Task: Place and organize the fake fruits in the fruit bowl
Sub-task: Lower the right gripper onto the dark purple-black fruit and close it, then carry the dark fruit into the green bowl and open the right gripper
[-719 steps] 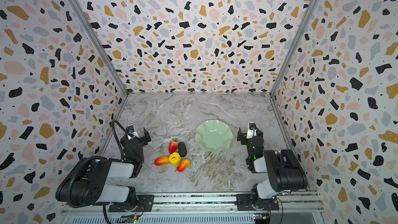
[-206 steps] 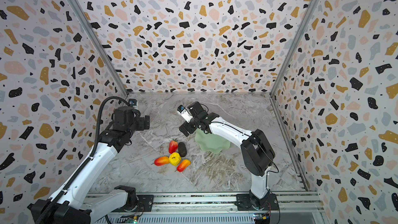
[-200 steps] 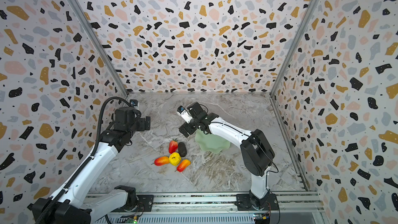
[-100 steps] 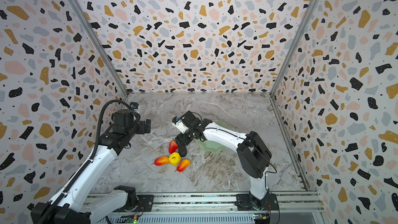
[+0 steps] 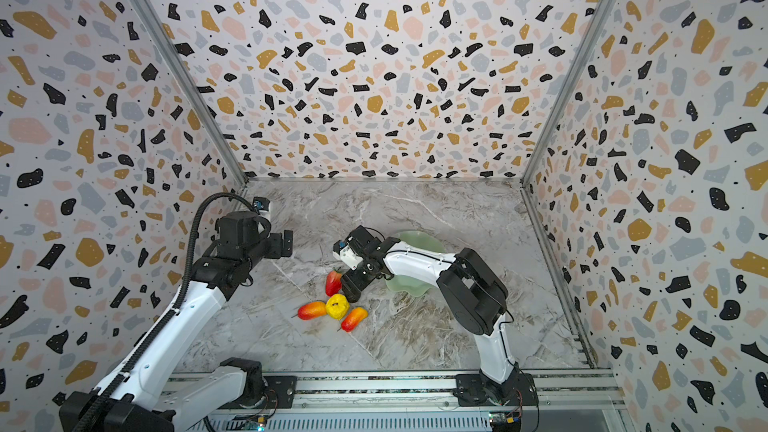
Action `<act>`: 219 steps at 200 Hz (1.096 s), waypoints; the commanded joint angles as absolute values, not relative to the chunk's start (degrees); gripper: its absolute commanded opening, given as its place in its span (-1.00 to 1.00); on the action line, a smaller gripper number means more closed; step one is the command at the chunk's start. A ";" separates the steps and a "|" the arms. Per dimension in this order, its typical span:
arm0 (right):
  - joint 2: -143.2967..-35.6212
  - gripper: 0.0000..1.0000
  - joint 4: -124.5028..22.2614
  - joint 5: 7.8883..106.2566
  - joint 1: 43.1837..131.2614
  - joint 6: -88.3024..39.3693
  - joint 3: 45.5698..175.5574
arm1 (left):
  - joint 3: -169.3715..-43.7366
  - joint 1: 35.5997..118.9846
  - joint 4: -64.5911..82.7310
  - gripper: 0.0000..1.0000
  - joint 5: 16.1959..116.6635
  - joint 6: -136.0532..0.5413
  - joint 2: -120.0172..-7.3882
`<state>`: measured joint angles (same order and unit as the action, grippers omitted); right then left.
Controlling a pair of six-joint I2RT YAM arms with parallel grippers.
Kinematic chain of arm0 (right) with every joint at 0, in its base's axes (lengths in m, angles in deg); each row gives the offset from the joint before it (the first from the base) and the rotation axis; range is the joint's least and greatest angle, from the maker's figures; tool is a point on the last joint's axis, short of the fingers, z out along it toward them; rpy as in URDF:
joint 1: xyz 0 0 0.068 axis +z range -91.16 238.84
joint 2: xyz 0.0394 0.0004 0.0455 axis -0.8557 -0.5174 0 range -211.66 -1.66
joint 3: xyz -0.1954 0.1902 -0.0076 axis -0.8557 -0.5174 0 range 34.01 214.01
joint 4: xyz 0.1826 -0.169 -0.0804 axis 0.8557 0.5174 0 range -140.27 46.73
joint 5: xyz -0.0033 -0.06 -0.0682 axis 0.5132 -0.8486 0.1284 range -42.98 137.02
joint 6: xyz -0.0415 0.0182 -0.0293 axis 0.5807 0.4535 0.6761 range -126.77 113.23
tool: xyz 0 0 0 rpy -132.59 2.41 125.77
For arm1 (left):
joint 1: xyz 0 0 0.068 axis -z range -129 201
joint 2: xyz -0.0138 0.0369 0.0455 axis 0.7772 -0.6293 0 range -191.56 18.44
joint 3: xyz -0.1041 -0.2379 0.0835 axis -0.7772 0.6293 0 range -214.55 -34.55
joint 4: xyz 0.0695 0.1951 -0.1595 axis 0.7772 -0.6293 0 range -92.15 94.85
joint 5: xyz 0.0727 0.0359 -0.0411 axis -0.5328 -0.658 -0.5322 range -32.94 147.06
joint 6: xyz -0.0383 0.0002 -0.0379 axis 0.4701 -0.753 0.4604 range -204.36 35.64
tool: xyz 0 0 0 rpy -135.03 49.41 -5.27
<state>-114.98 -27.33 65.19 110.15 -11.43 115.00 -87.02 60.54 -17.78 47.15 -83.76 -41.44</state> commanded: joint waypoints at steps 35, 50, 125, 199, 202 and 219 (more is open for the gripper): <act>-117.12 0.34 -28.57 66.84 110.53 -11.45 115.35 | -86.32 60.32 -15.86 0.99 47.48 -84.56 -40.53; -117.64 0.29 -28.47 66.64 110.59 -11.12 115.74 | -86.32 60.32 -15.80 0.99 47.52 -84.70 -40.53; -114.32 -0.22 -26.93 65.57 110.50 -7.27 119.03 | -85.98 60.19 -15.63 0.99 46.95 -84.80 -40.53; -102.11 -0.22 -23.91 58.33 98.28 -2.86 116.89 | -86.06 60.23 -15.70 0.99 46.86 -84.87 -41.00; -101.79 -0.22 -23.68 57.76 97.43 -2.92 116.61 | -86.06 60.23 -15.64 0.99 46.86 -84.85 -41.05; -100.32 -0.22 -23.38 54.51 93.02 -3.59 114.32 | -86.06 60.23 -15.70 0.99 46.86 -84.84 -41.23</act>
<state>-103.28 -26.33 60.89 98.59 -3.91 116.75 -86.63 60.43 -17.35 47.12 -83.81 -41.31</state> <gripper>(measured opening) 0.508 0.995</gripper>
